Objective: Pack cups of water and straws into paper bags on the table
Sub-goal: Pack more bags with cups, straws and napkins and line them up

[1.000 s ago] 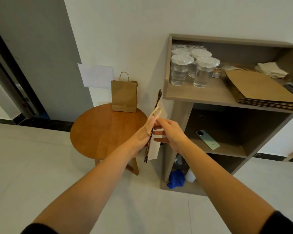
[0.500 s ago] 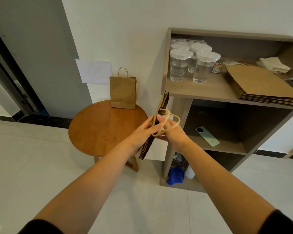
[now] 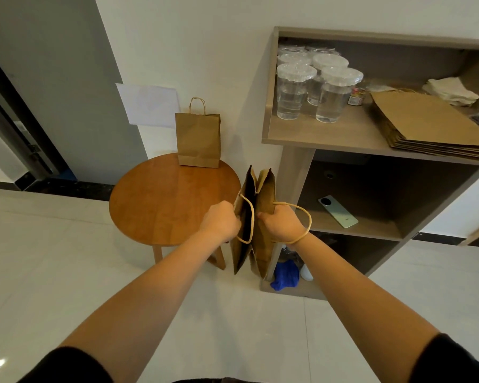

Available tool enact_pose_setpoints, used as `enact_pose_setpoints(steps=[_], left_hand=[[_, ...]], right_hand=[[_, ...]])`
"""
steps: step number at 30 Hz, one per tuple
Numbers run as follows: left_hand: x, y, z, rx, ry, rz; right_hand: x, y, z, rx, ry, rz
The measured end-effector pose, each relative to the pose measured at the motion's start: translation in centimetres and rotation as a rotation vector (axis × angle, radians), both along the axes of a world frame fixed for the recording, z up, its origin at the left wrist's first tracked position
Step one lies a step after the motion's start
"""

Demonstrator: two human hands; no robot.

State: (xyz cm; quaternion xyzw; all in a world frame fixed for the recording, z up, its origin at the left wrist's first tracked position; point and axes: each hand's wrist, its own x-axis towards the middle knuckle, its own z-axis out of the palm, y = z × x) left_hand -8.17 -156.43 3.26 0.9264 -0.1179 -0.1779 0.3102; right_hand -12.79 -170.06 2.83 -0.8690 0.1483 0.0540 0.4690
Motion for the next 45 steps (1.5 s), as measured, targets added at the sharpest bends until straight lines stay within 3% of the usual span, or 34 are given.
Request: enact_pose_setpoints(steps=[5,8,17,20,26,37,41,43,45], left_hand=[[0.5,0.5,-1.4,0.039,-0.075,0.026],[1.5,1.9,-2.2,0.058,-0.121,0.121],[3.7,5.4,-2.5,0.378,-0.284,0.204],[4.1,5.6,-2.4,0.371,-0.266,0.179],[4.8,6.5,-3.2,0.156,-0.103,0.203],[7.8,9.8,-3.6,0.067,0.191,-0.009],[9.9,10.3,-3.4,-0.159,-0.001,0.082],[10.9,9.6,-3.4,-0.085,-0.059,-0.001],[12.0,8.5,-3.5,0.127,-0.052,-0.109]], right_hand=[[0.3,-0.5,-1.0,-0.346,0.029,-0.002],[0.8,-1.7,-1.0,-0.408,0.069,-0.049],[1.1,-3.2,-0.5,-0.796,0.155,-0.042],[1.6,-2.9,-0.4,-0.748,0.144,-0.036],[2.8,-2.3,-0.7,-0.468,0.123,-0.032],[5.7,2.2,-1.8,-0.344,0.213,0.029],[8.0,3.6,-2.4,-0.362,0.259,0.062],[9.4,4.0,-2.8,-0.373,0.266,0.09],[11.2,4.2,-3.1,-0.381,0.264,0.125]])
